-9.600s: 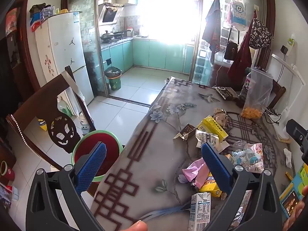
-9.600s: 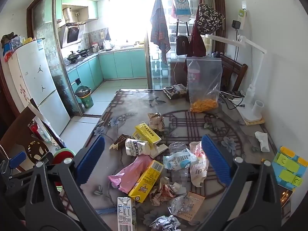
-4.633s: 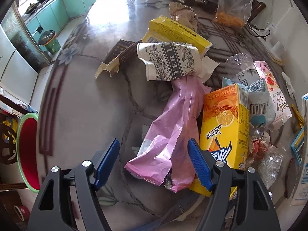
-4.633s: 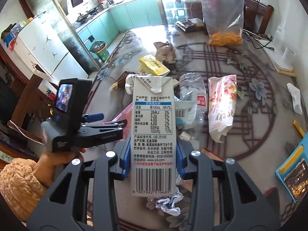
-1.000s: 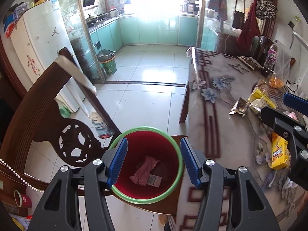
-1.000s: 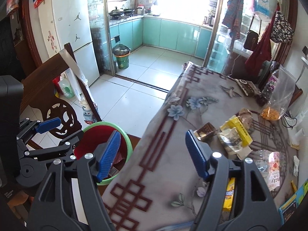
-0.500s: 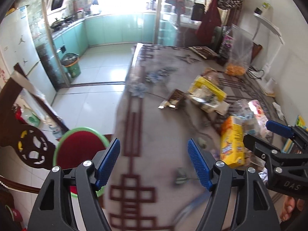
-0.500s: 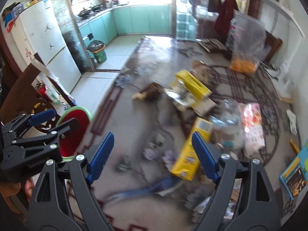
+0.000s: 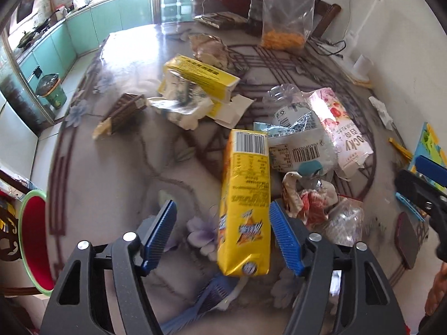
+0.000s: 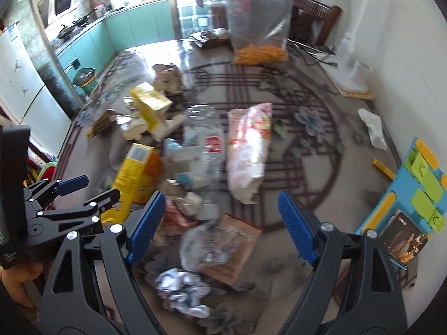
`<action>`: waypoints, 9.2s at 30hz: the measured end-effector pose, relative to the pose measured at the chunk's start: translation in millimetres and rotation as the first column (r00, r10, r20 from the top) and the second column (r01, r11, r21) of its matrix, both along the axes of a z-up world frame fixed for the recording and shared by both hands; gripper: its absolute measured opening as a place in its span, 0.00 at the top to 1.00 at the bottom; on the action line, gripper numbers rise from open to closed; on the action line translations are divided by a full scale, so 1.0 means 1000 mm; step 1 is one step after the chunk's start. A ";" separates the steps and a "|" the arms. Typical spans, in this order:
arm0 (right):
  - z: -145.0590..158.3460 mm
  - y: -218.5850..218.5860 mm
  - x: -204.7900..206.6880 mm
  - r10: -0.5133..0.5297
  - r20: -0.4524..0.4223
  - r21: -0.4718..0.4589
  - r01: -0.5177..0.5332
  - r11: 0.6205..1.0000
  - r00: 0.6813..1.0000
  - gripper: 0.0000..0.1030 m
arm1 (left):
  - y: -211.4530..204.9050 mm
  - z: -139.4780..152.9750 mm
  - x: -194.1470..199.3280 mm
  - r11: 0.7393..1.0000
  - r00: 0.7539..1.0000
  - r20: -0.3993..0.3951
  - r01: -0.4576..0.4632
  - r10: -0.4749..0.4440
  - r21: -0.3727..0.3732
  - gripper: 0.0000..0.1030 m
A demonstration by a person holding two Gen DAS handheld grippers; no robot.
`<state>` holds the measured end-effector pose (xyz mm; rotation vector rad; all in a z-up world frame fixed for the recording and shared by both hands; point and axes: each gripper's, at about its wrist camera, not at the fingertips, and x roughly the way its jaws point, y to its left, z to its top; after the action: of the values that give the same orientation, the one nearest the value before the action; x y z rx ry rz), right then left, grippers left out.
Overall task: Collect trash
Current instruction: 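Grasp the yellow juice box with the left tool, then grasp the strawberry-print snack bag with the right tool, then carry the juice box and snack bag over the red bin and release both, then move both open tools back over the table trash, then grasp the crumpled paper with the left tool while the right tool grasps a clear plastic wrapper, then carry the crumpled paper and plastic wrapper over the red bin with both tools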
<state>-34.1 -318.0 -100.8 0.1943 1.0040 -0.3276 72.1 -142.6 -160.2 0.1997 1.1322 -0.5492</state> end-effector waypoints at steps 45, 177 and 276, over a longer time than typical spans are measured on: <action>-0.011 -0.085 0.060 -0.093 0.092 0.388 0.050 0.920 0.991 0.72 | 0.063 0.060 0.004 0.980 0.976 0.092 -0.191 0.195 -0.052 0.67; 0.010 0.298 0.118 0.236 0.024 0.200 -0.236 0.951 0.971 0.22 | 0.332 0.040 0.070 0.960 0.965 0.047 -0.252 0.259 -0.124 0.25; 0.015 0.041 0.073 0.301 0.134 0.266 -0.327 0.907 0.944 0.97 | 0.121 0.050 -0.009 0.918 0.941 -0.090 -0.338 0.326 -0.208 0.73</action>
<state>38.7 -277.4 -85.5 0.3010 0.9722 0.1240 62.7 -21.8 -110.5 -0.2002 1.1177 -0.3735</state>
